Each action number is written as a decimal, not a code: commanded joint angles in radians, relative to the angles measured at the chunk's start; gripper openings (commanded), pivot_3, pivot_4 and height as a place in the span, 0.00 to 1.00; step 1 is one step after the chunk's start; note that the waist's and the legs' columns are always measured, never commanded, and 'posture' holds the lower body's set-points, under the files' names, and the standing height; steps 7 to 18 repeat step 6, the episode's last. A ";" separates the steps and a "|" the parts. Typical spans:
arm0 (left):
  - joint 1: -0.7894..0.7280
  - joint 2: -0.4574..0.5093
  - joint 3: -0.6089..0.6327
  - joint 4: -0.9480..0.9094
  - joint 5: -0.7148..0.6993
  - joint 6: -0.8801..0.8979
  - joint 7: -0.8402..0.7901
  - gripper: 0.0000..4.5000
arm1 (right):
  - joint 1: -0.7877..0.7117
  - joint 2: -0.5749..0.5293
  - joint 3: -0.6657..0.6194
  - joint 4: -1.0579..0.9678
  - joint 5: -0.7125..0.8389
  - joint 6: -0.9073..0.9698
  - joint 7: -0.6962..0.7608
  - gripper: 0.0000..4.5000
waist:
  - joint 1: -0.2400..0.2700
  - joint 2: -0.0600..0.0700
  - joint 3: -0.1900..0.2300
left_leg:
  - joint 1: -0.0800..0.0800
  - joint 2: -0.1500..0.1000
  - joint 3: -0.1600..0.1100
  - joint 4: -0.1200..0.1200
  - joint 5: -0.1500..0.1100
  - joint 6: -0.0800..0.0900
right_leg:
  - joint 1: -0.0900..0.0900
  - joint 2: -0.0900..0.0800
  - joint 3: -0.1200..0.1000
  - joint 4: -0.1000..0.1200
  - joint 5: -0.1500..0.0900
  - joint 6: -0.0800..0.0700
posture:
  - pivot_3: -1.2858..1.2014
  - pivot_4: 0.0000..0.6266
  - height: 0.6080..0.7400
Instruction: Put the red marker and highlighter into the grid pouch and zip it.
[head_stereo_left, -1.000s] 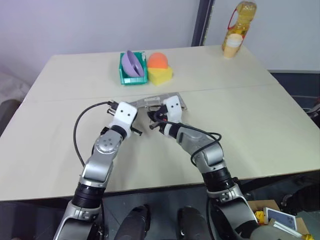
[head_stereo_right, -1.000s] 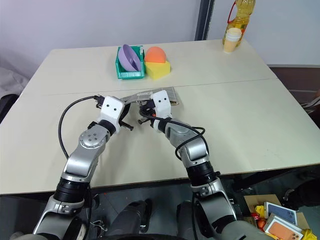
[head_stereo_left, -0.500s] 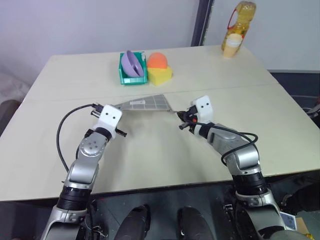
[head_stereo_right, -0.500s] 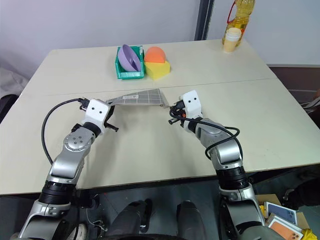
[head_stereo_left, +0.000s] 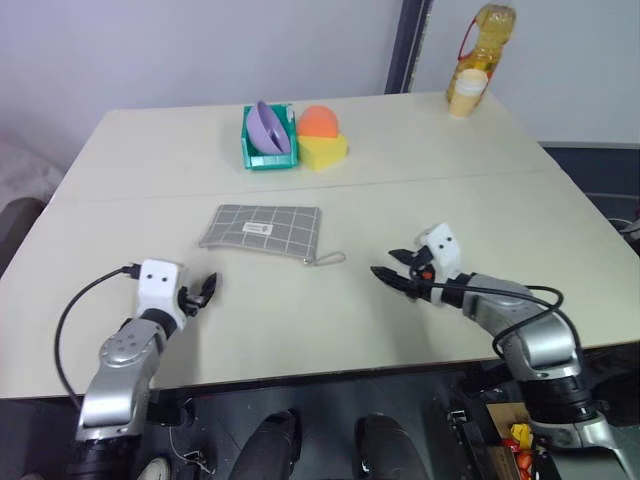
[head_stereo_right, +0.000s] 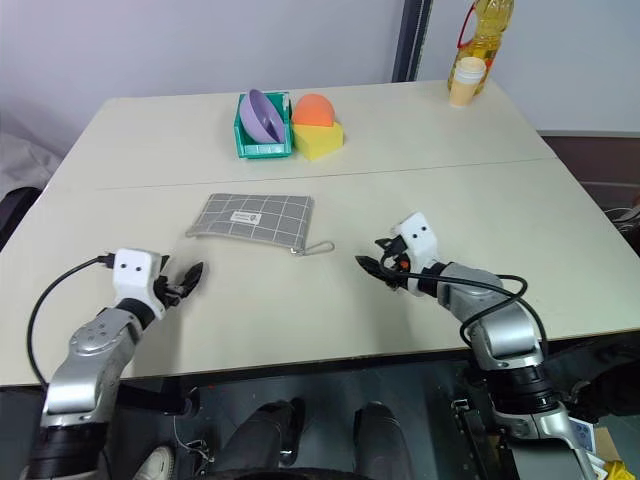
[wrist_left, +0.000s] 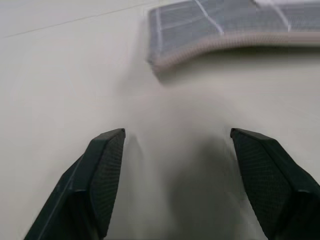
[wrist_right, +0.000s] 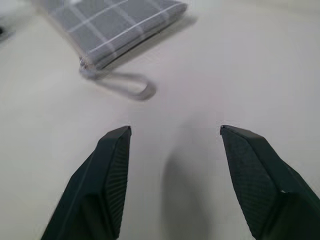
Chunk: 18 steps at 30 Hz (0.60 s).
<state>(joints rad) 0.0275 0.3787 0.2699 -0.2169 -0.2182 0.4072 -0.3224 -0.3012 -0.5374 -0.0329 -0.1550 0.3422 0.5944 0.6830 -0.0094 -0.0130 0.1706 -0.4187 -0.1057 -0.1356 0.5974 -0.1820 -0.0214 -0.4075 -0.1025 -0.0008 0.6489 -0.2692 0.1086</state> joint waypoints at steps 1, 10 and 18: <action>0.030 0.012 0.092 -0.049 -0.050 0.002 0.006 0.80 | -0.010 -0.018 -0.081 0.026 0.034 -0.062 0.027 0.66 | 0.000 0.000 0.000 | 0.000 0.000 0.000 0.000 0.000 0.000 | 0.000 0.000 0.000 0.000 0.000 0.000 | 0.52 0.24 1.00; 0.059 0.038 0.127 -0.045 -0.050 -0.018 0.002 0.80 | -0.025 -0.019 -0.114 0.084 0.040 -0.113 0.043 0.66 | 0.000 0.000 0.000 | 0.000 0.000 0.000 0.000 0.000 0.000 | 0.000 0.000 0.000 0.000 0.000 0.000 | 0.52 0.24 1.00; 0.059 0.038 0.127 -0.045 -0.050 -0.018 0.002 0.80 | -0.025 -0.019 -0.114 0.084 0.040 -0.113 0.043 0.66 | 0.000 0.000 0.000 | 0.000 0.000 0.000 0.000 0.000 0.000 | 0.000 0.000 0.000 0.000 0.000 0.000 | 0.52 0.24 1.00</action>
